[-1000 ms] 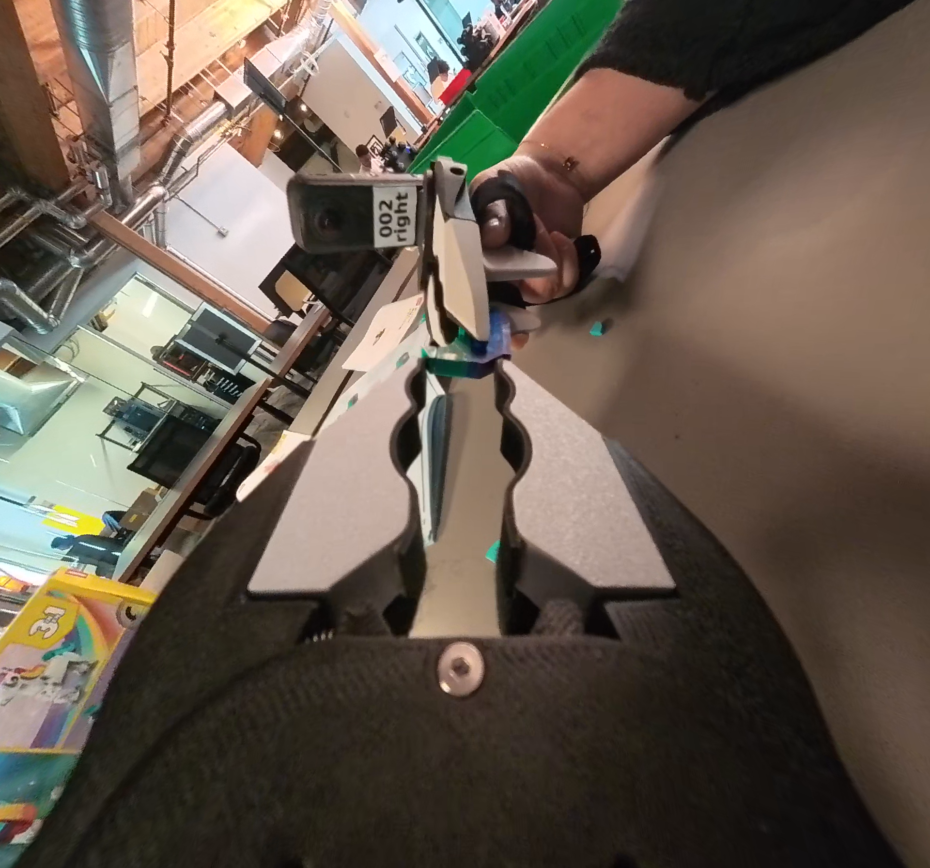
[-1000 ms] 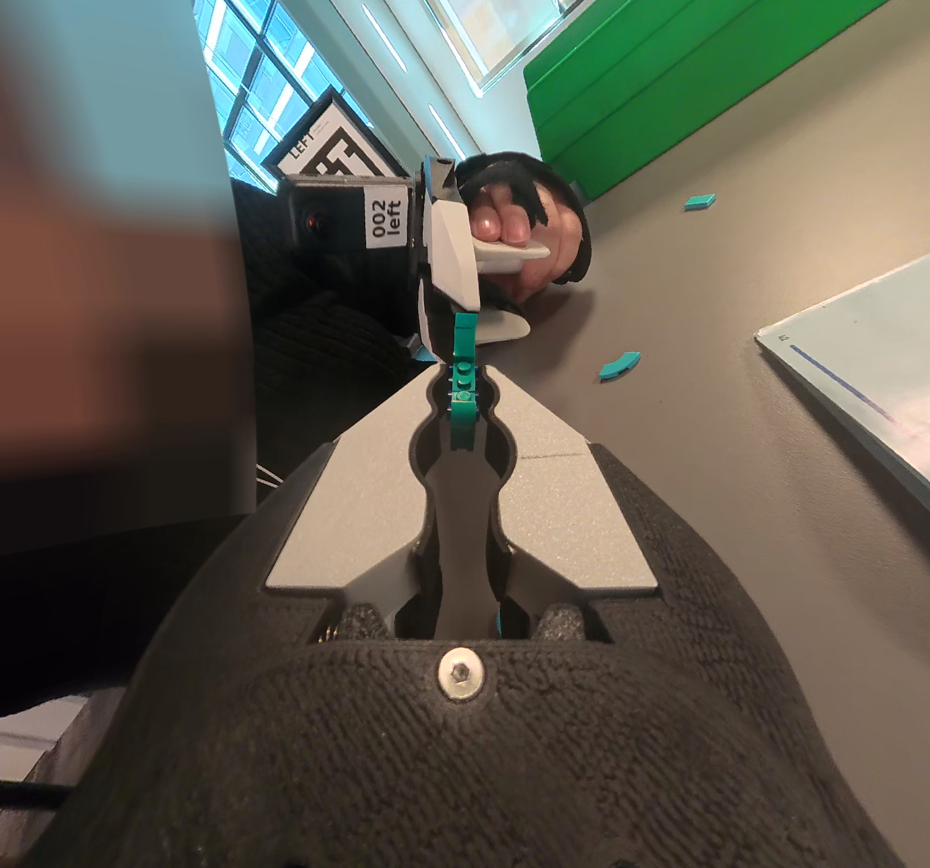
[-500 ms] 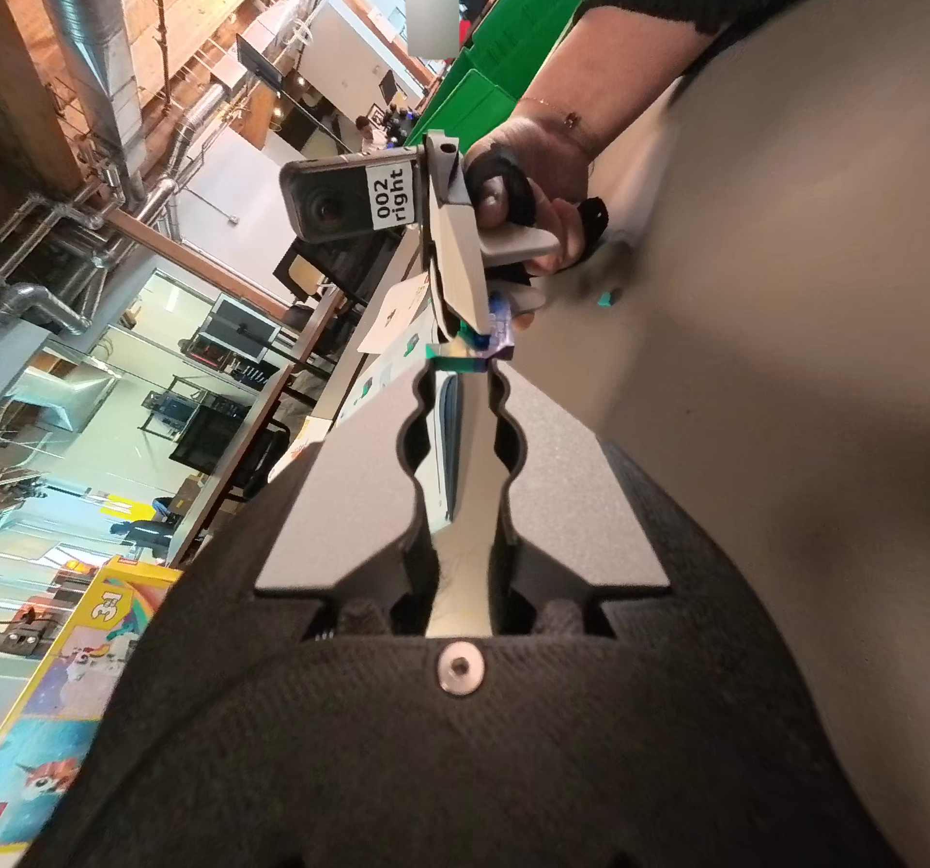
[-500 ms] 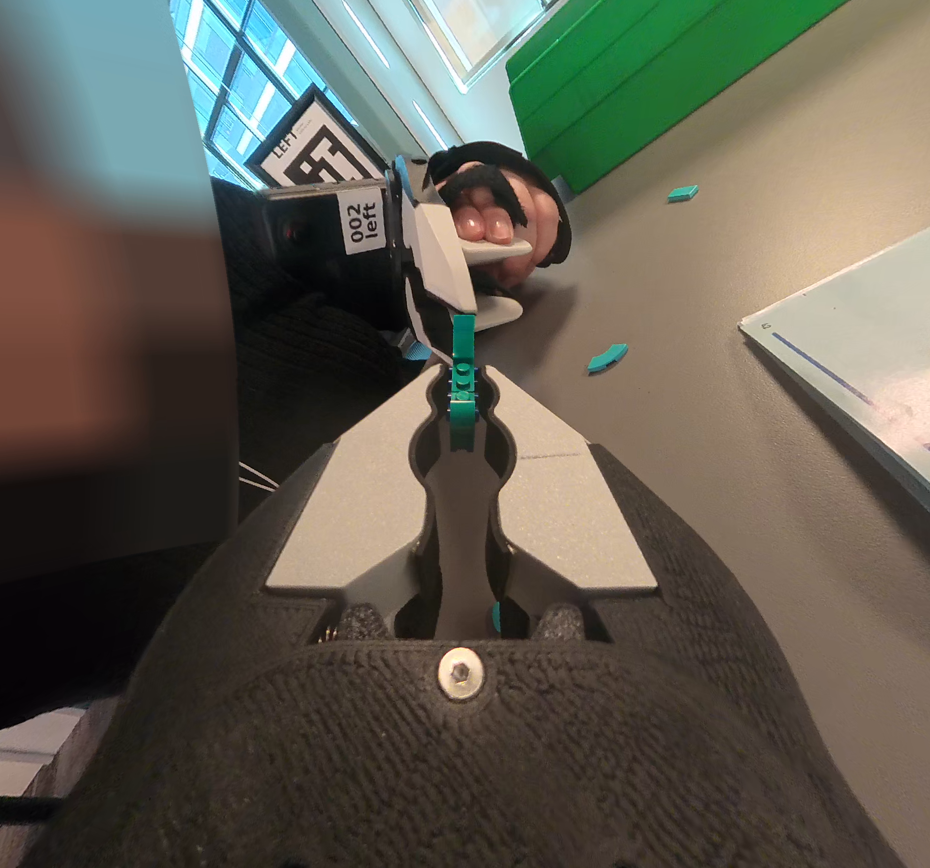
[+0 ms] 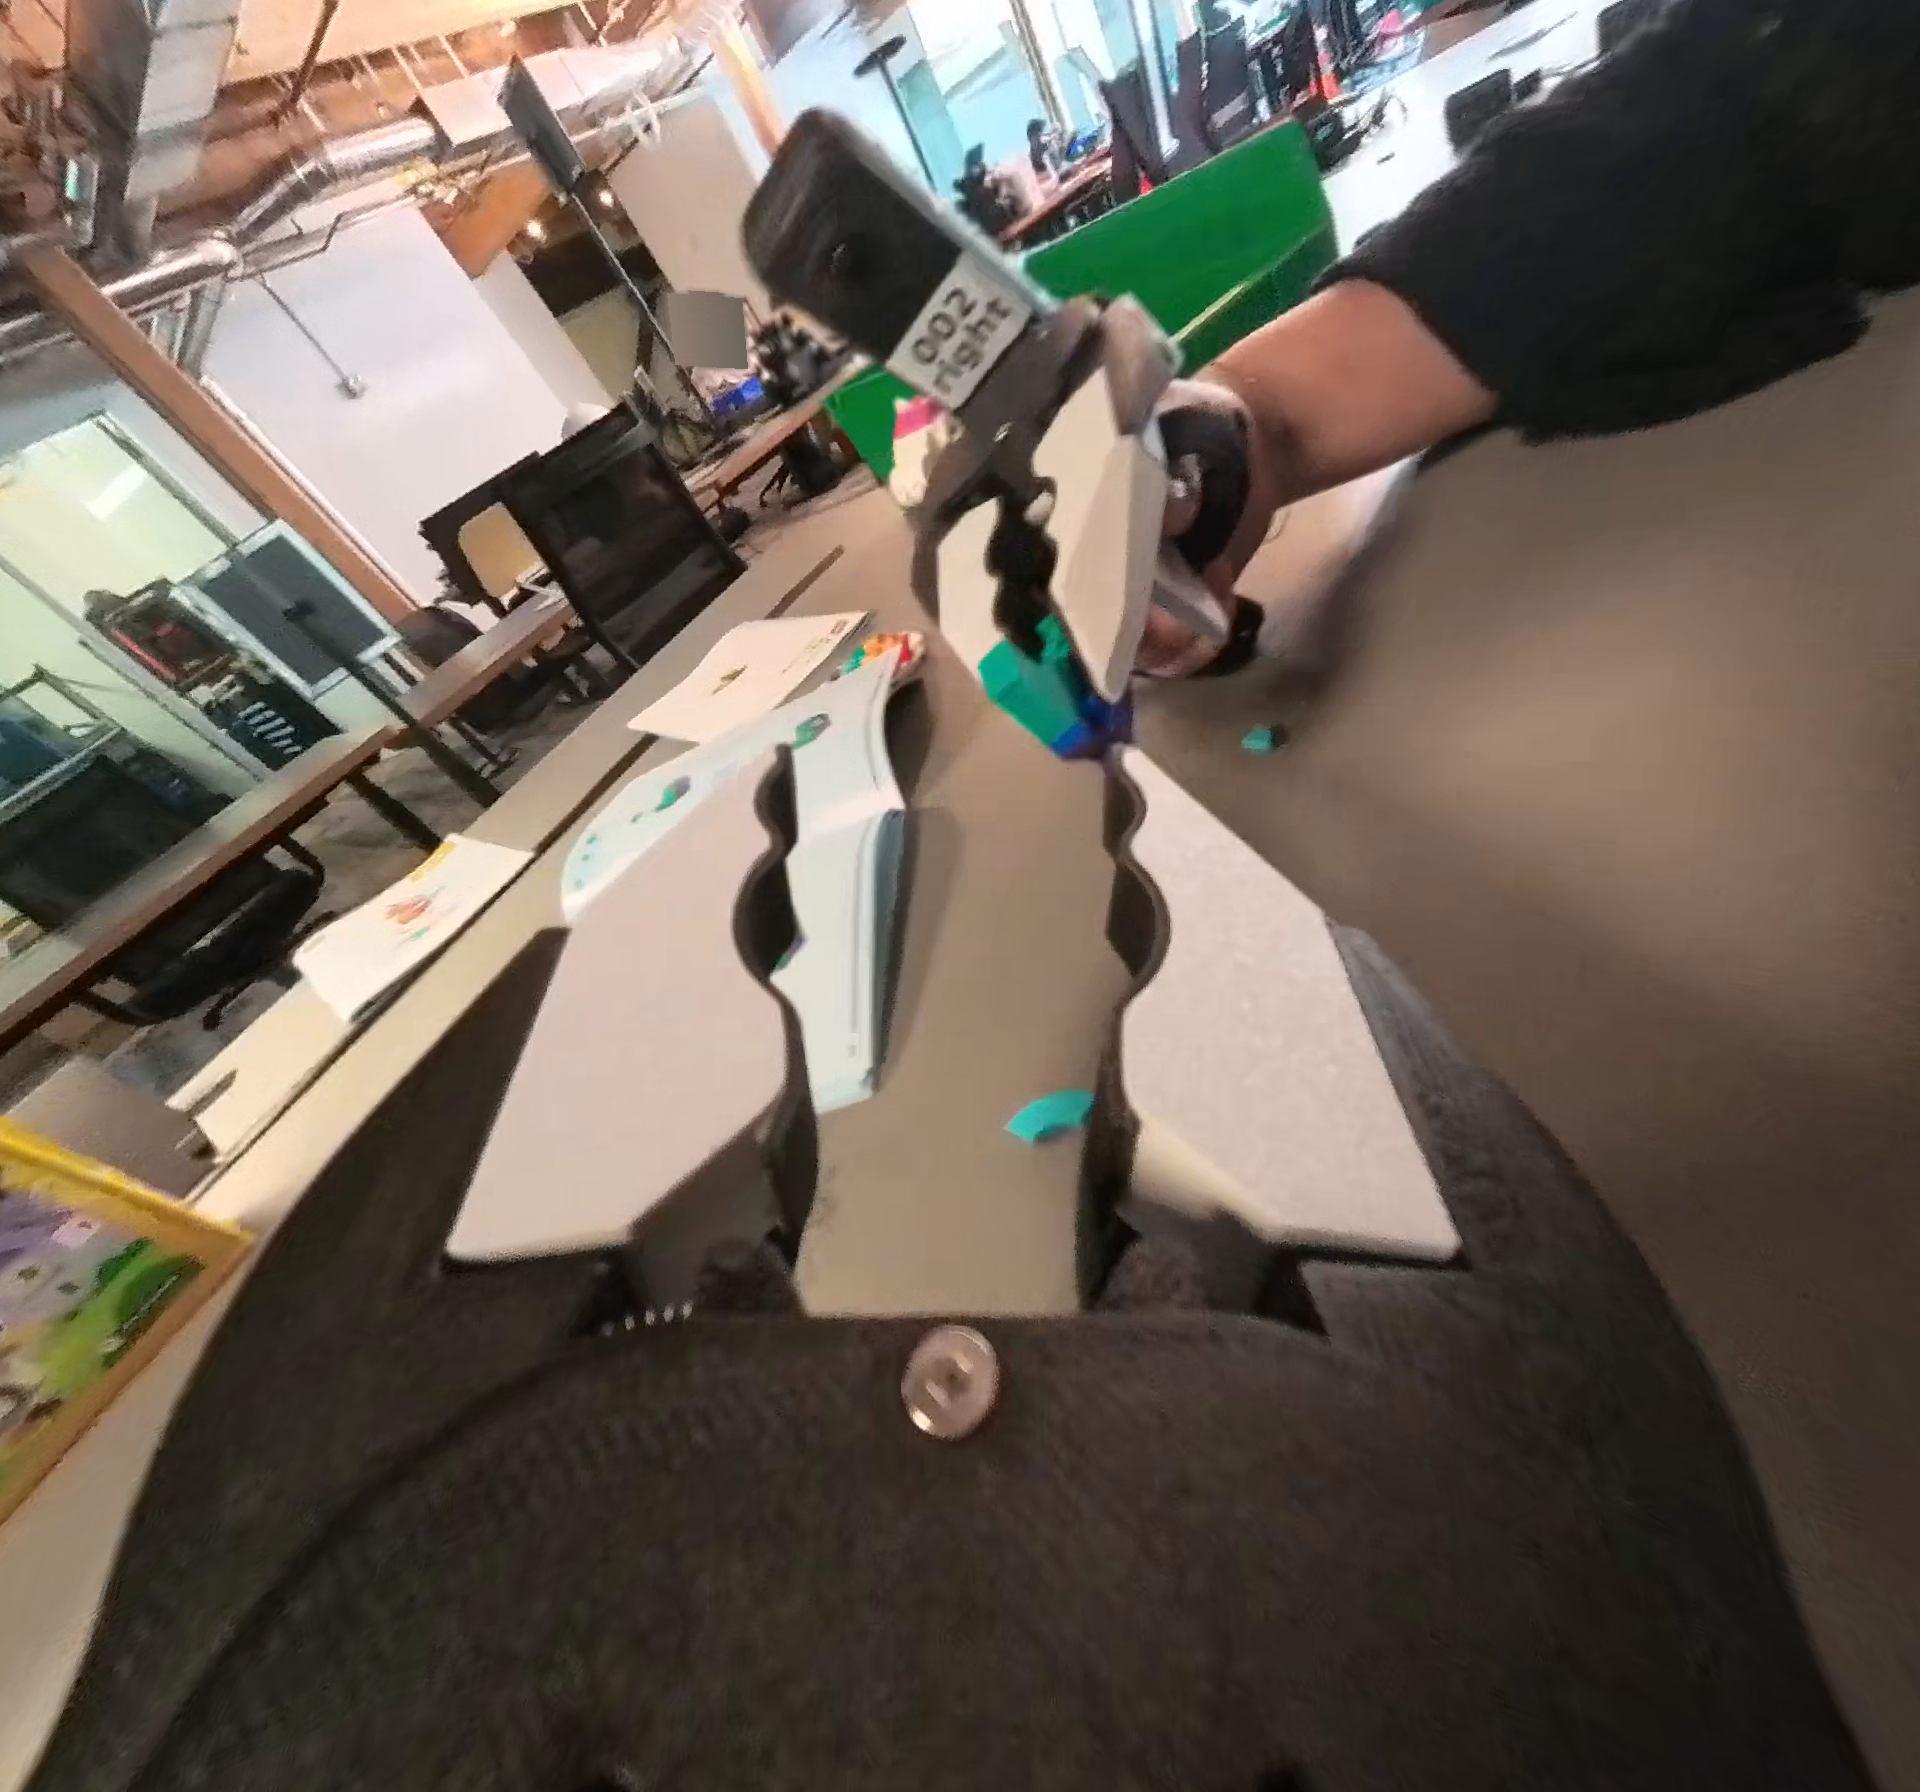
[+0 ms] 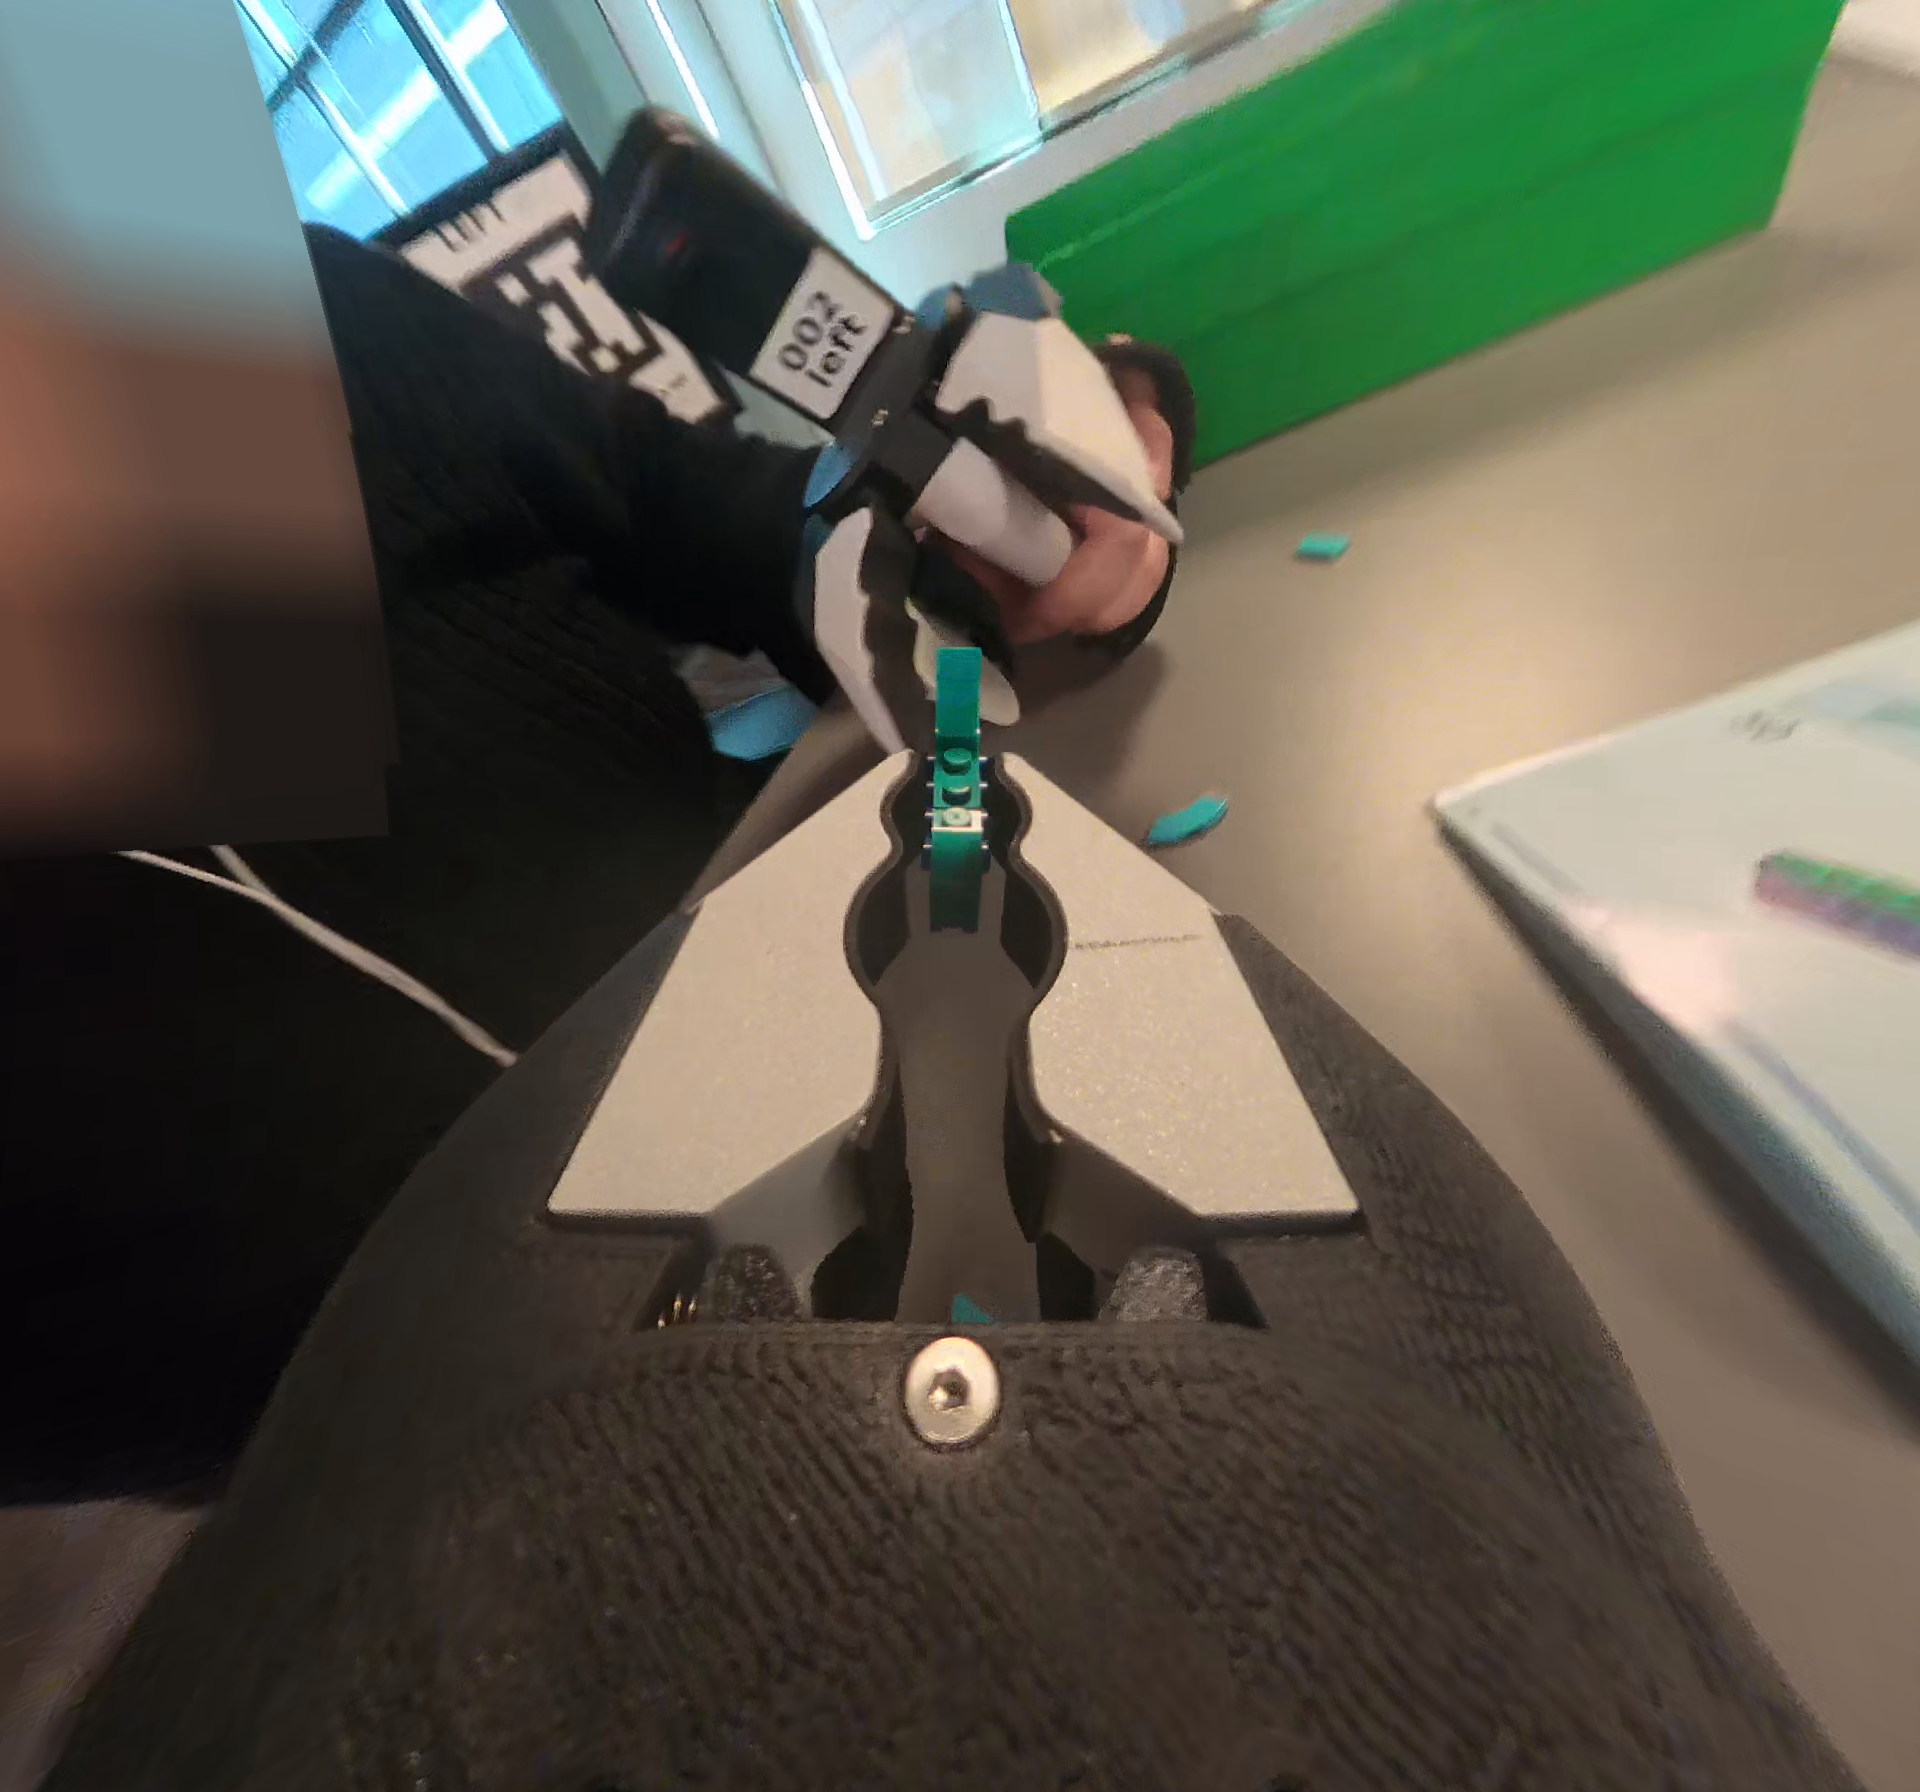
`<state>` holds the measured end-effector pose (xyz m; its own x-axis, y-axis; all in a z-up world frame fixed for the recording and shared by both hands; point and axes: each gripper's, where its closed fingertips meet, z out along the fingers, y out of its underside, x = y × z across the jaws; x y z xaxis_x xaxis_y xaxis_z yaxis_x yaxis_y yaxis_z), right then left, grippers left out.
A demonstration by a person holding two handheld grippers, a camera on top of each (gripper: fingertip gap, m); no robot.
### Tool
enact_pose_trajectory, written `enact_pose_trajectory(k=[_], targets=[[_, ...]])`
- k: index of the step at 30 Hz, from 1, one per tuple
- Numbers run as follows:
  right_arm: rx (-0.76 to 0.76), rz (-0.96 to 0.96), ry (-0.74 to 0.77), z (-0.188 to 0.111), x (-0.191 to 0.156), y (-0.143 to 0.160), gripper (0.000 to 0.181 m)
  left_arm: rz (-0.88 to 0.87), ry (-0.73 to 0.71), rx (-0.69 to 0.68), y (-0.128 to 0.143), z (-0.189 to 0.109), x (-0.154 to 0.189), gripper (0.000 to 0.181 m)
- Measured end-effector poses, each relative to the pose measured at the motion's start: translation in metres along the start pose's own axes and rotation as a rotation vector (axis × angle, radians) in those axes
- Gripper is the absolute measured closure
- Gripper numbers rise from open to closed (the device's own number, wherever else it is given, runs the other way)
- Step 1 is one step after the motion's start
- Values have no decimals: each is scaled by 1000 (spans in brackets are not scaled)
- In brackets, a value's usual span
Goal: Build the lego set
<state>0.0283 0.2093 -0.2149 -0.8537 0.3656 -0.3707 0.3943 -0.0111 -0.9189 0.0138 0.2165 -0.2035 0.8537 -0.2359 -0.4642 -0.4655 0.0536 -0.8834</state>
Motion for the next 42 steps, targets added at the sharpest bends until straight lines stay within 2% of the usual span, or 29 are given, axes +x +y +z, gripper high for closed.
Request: enact_pose_trajectory(k=[5, 8, 11, 17, 22, 27, 29, 30, 32, 36, 39, 42], targets=[[19, -147, 199, -6, 15, -6, 172, 13, -13, 45, -1, 2, -14, 122], [-101, -194, 354, -11, 31, 8, 172, -33, 27, 74, -3, 5, -14, 122], [-249, -204, 447, -12, 41, 25, 172, -114, 56, 99, -5, 4, -18, 123], [-393, -200, 520, -9, 50, 41, 172, -257, 67, 165, -10, -4, -30, 128], [-495, -224, 558, -11, 56, 55, 171, -285, 72, 170, -11, -6, -30, 131], [-492, -211, 567, -13, 58, 57, 171, -291, 70, 174, -12, -9, -32, 131], [-488, -222, 575, -14, 58, 56, 162, -309, 67, 178, -12, -10, -34, 131], [-486, -228, 576, -16, 57, 55, 151, -317, 58, 181, -13, -11, -37, 131], [-436, -253, 590, -21, 53, 46, 139, -334, 40, 196, -14, -14, -43, 131], [-194, -355, 719, -39, 44, 8, 138, -341, 19, 224, -18, -20, -51, 131], [86, -557, 1020, -70, 40, -35, 137, -318, 30, 228, -21, -21, -47, 130], [250, -714, 1298, -97, 25, -56, 154, -280, 67, 219, -23, -19, -35, 129]])
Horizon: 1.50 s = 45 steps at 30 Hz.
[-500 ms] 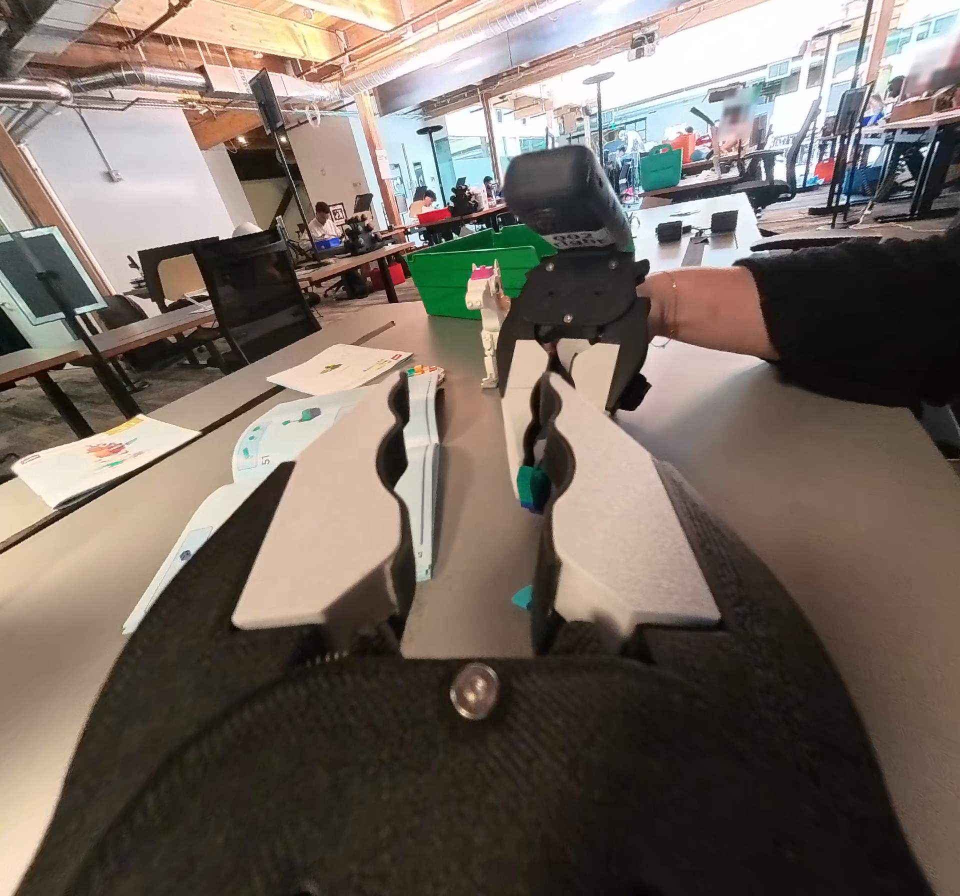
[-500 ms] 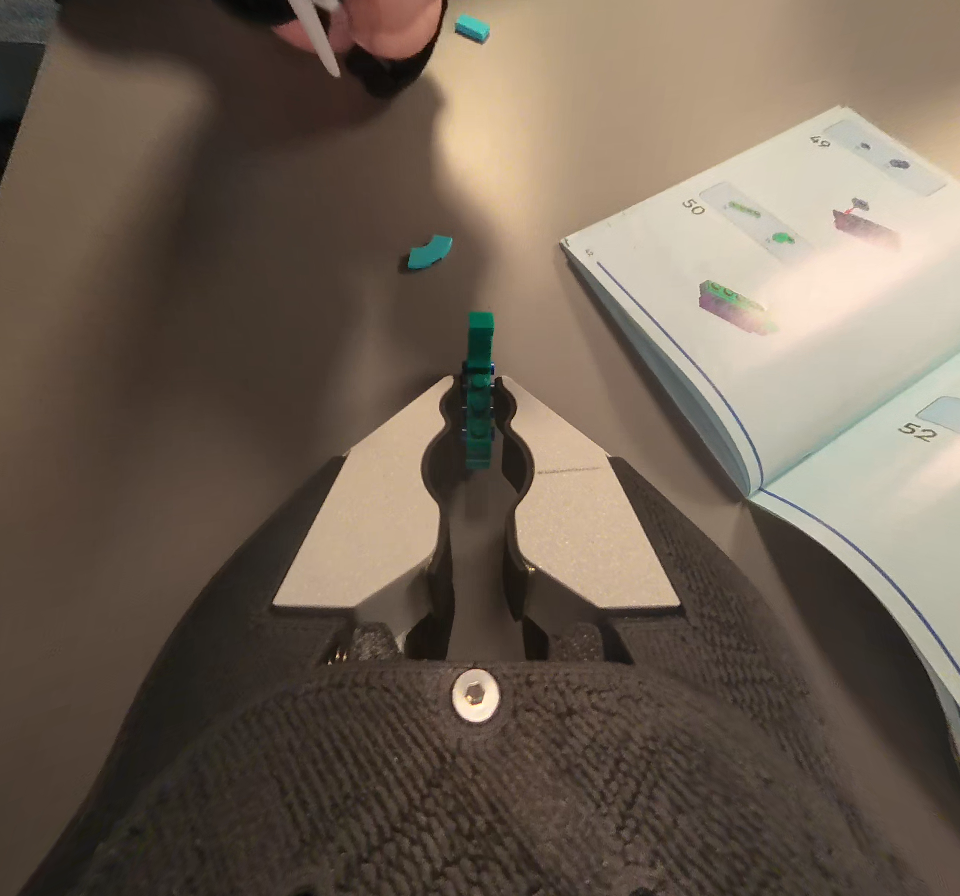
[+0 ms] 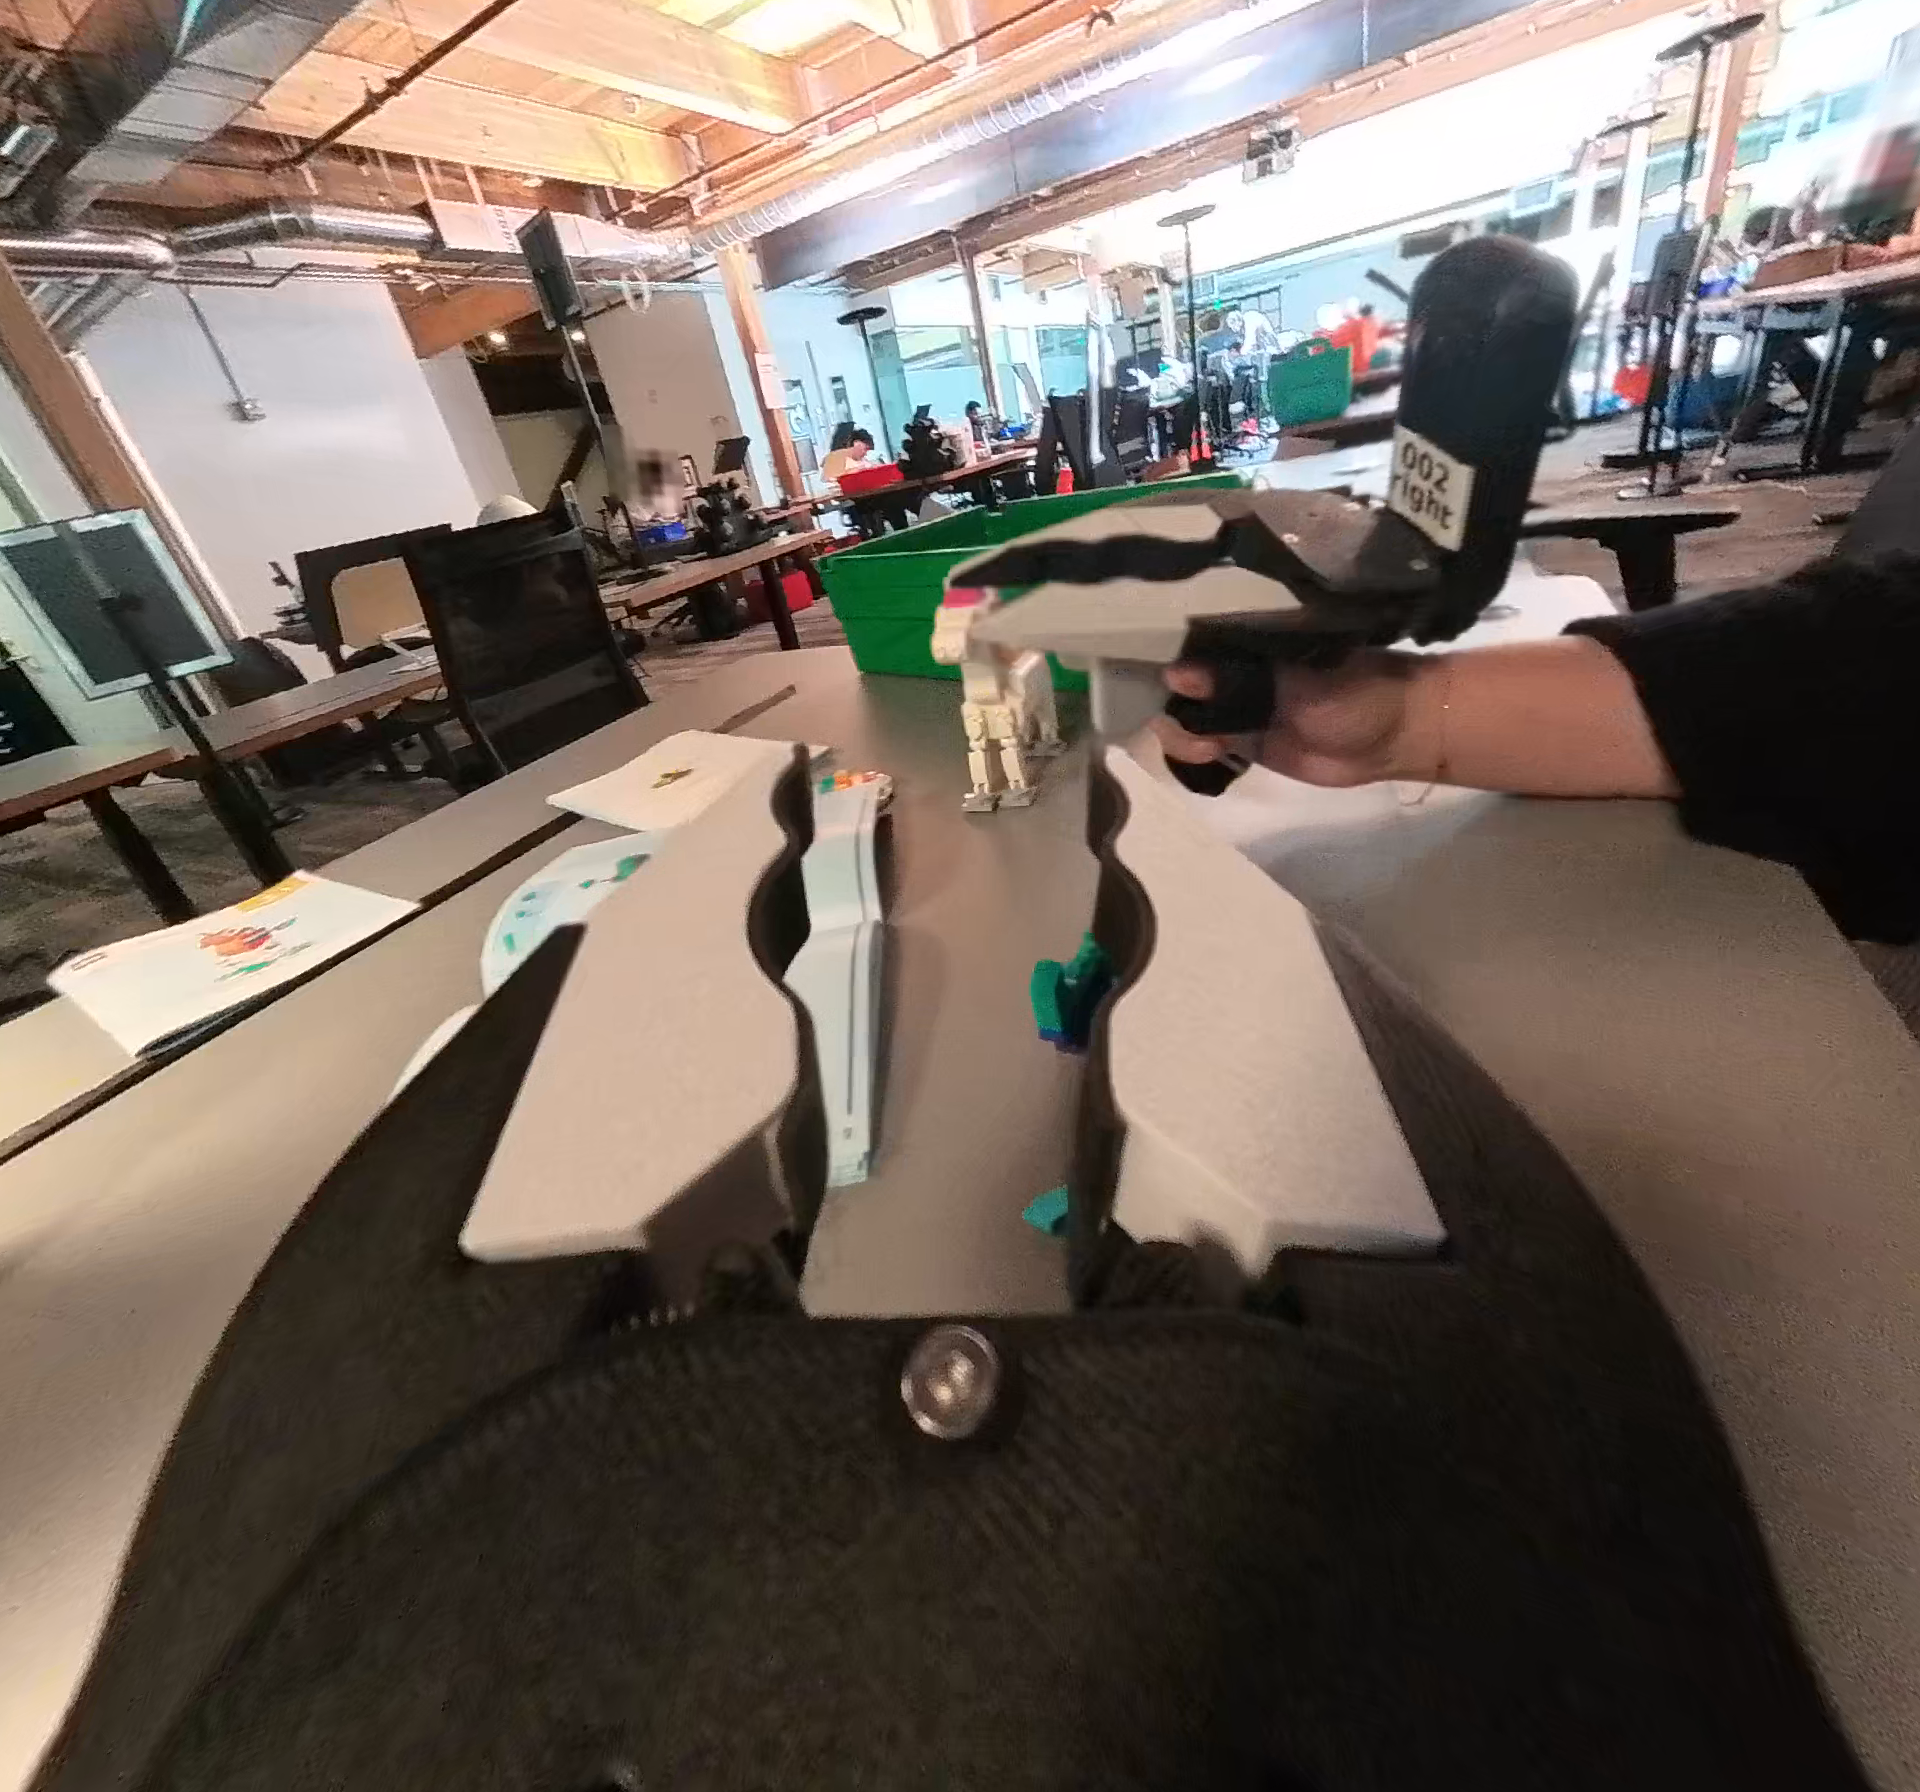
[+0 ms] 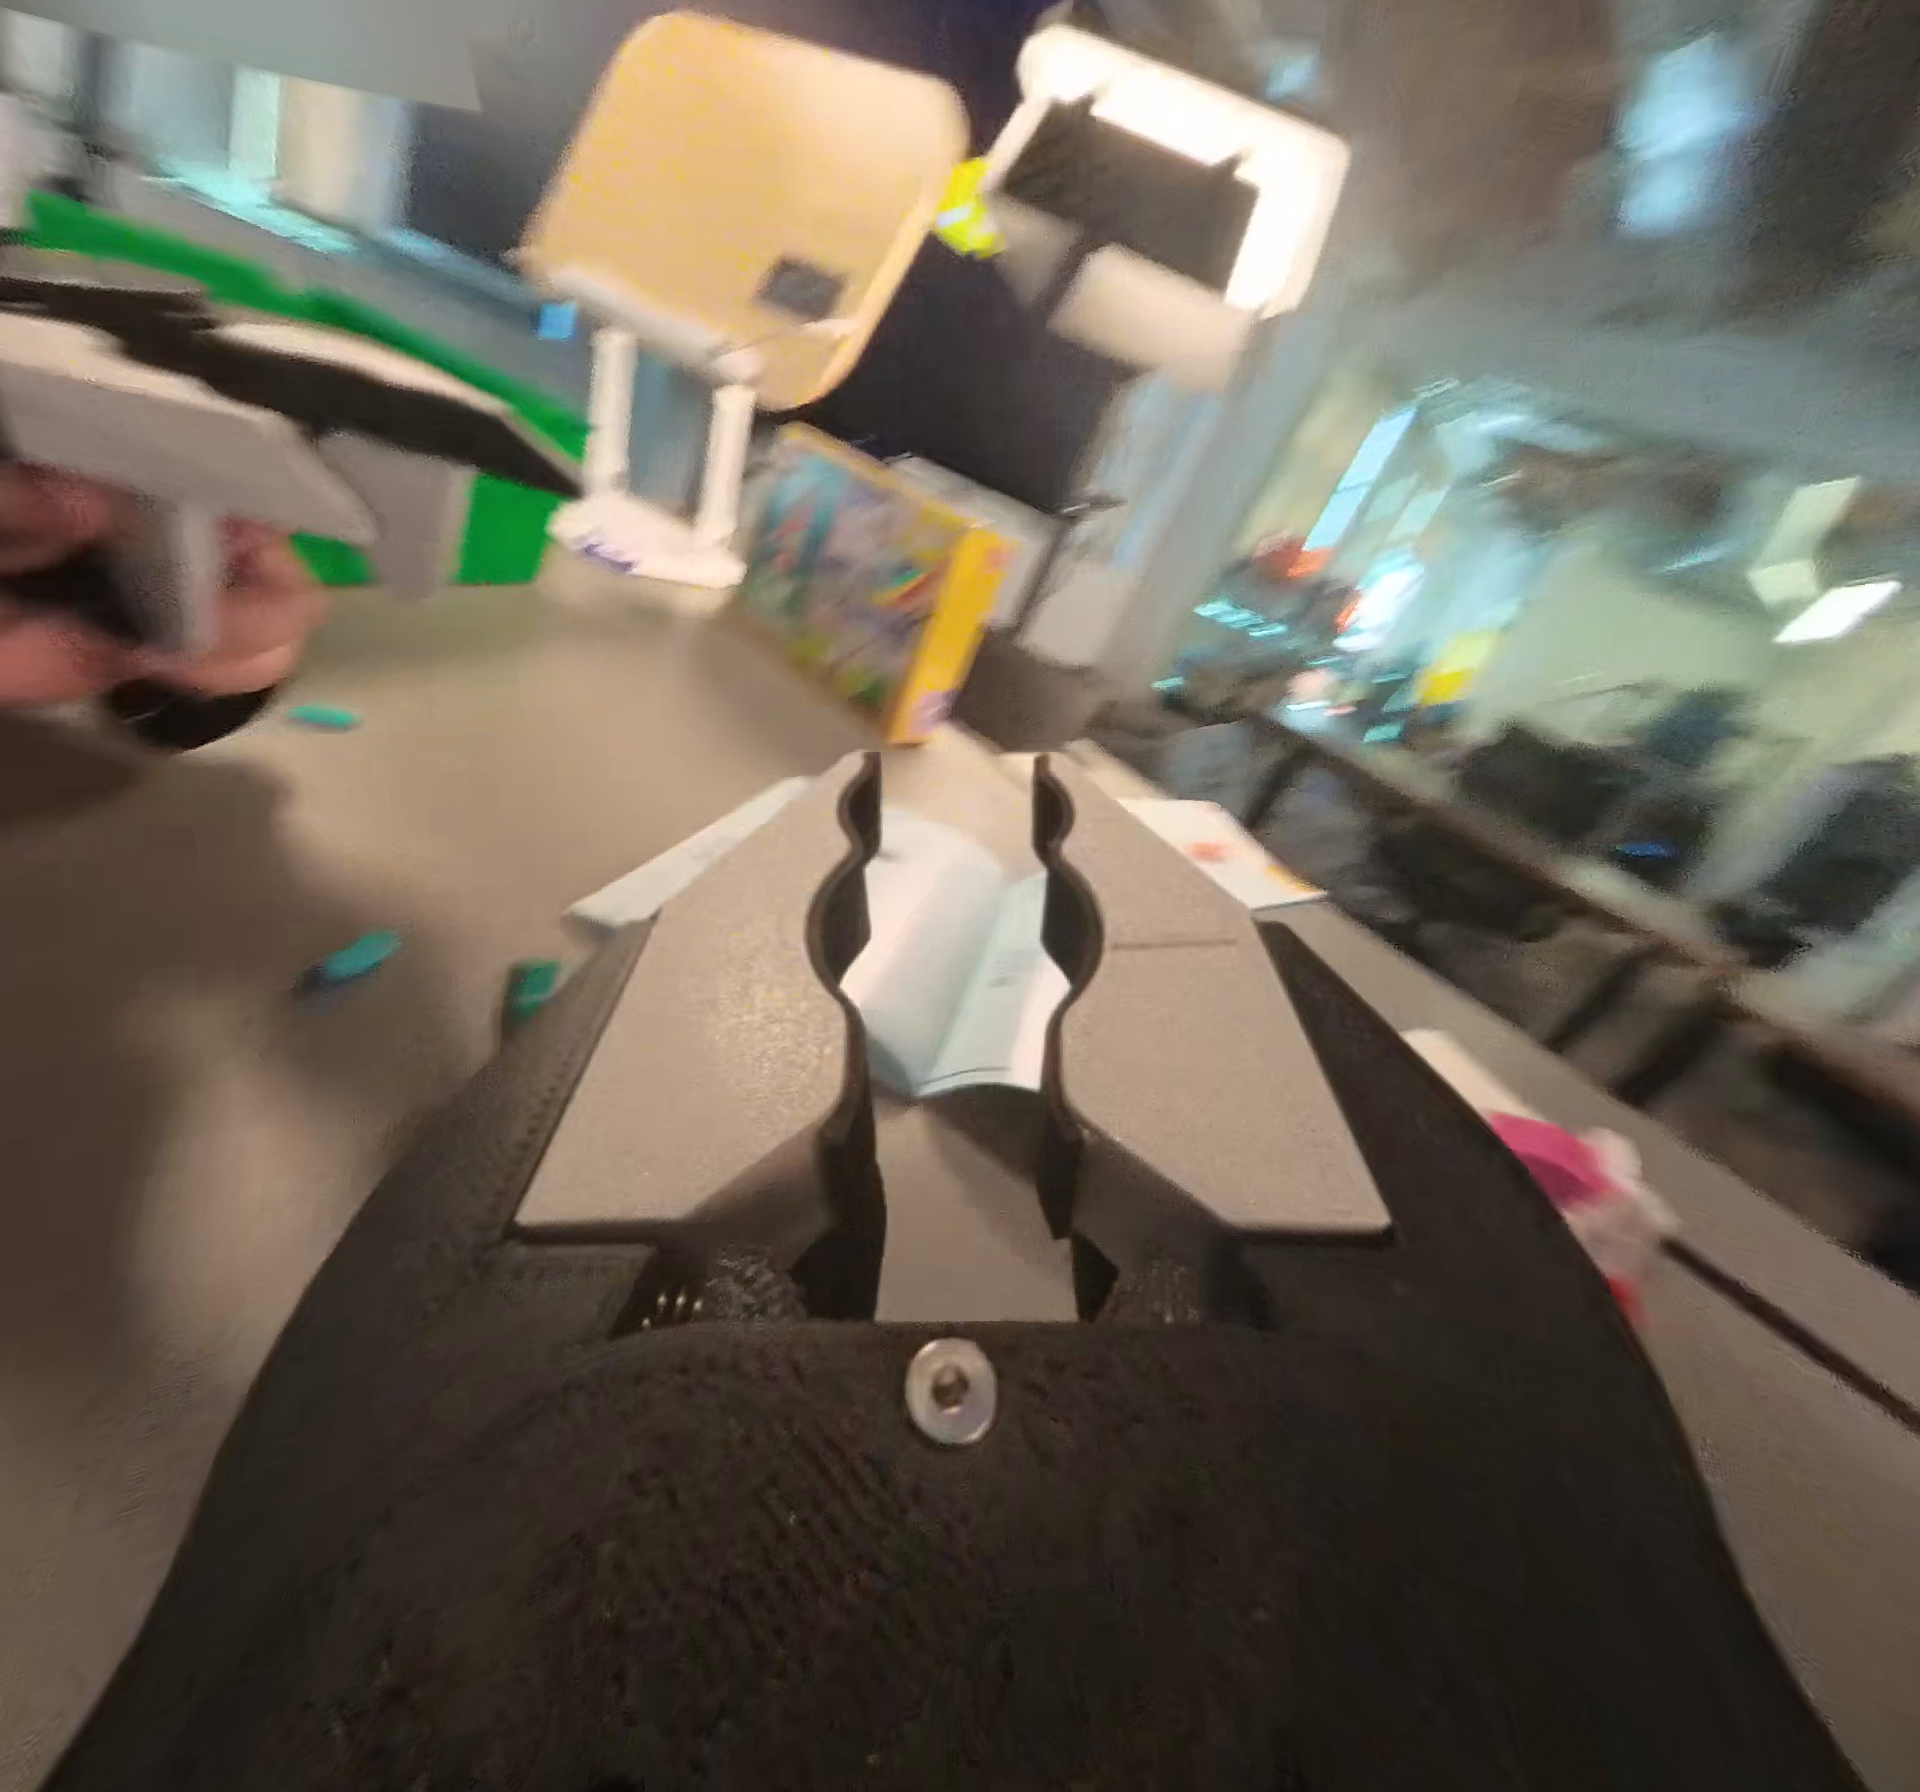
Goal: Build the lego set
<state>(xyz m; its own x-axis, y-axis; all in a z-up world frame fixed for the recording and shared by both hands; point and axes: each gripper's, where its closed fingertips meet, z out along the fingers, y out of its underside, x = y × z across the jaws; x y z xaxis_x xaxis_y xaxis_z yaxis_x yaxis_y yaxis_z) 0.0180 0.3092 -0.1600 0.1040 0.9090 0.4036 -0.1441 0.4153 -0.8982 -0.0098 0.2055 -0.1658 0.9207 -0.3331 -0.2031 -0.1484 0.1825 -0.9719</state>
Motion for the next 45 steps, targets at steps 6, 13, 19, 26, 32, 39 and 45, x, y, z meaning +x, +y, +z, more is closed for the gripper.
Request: enact_pose_trajectory(k=[6, 13, 19, 26, 32, 39, 45], targets=[[-108, -179, 260, -12, 7, 13, 174, 52, 94, -41, 8, 5, 23, 131], [-167, -251, 382, -26, 17, 13, 180, 170, 81, -82, 18, 10, 28, 131], [-95, -320, 348, -18, 13, -2, 181, 291, 172, -59, 6, 5, 58, 137], [13, -414, 389, -35, 11, -38, 181, 233, -37, 143, -83, -46, 56, 139], [88, -430, 398, -42, 8, -59, 181, 234, -522, 190, -153, -164, -11, 140], [107, -456, 464, -52, 16, -70, 181, 190, -865, -233, -106, -256, -102, 136], [121, -347, 523, -65, 34, -71, 181, 33, -863, -396, -59, -275, -129, 133]])
